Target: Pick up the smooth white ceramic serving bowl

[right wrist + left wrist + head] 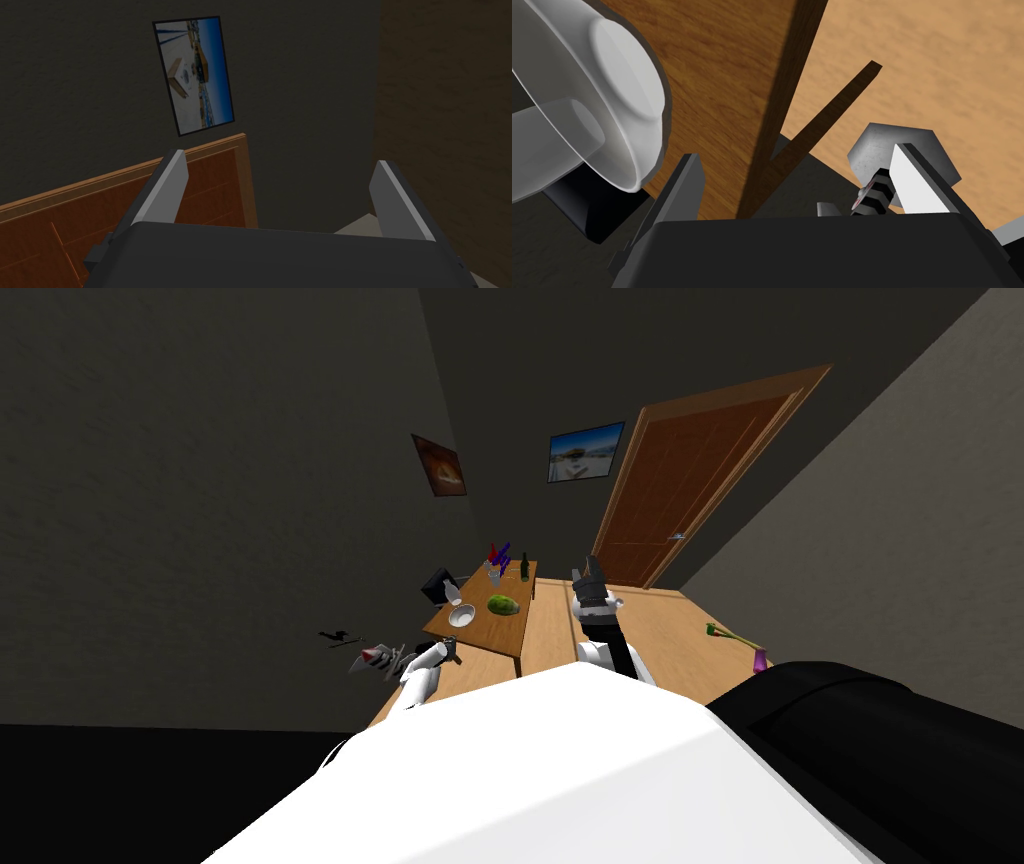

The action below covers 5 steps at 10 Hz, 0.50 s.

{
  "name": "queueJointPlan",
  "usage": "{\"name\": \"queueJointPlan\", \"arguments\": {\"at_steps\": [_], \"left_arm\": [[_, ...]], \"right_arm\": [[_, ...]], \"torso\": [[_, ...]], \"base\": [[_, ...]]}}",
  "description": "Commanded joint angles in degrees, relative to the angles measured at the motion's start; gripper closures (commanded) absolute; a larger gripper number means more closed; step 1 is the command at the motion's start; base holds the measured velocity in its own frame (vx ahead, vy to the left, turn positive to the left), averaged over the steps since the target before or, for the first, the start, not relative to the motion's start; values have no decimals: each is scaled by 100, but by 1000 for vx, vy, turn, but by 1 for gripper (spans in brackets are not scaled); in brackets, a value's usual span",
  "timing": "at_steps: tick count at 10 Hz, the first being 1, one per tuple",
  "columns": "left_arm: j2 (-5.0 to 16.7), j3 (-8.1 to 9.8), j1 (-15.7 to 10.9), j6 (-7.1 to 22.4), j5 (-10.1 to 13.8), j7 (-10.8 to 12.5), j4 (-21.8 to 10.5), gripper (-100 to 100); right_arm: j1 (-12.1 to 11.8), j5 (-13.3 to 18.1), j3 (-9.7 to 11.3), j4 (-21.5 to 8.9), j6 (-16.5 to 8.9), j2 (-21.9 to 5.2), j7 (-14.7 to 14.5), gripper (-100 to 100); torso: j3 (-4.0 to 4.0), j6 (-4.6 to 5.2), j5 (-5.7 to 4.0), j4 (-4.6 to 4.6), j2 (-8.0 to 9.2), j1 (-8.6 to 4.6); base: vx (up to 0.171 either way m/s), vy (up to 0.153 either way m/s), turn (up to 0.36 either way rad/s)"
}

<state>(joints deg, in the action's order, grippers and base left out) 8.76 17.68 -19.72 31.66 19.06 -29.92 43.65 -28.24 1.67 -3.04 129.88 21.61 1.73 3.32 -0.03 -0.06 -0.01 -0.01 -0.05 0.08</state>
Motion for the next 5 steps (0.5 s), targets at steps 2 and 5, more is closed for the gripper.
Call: {"name": "queueJointPlan", "arguments": {"at_steps": [2, 5], "left_arm": [[84, -436, -68, -143, 119, 233, -184, -100], [84, -436, -68, -143, 119, 233, -184, -100]], "right_arm": [[0, 0, 0, 0, 0, 0, 0, 0], [0, 0, 0, 0, 0, 0, 0, 0]], "torso": [[1, -1, 0, 0, 1, 1], [0, 1, -1, 0, 0, -6]], "base": [[-5, 4, 93], [0, -3, 7]]}}
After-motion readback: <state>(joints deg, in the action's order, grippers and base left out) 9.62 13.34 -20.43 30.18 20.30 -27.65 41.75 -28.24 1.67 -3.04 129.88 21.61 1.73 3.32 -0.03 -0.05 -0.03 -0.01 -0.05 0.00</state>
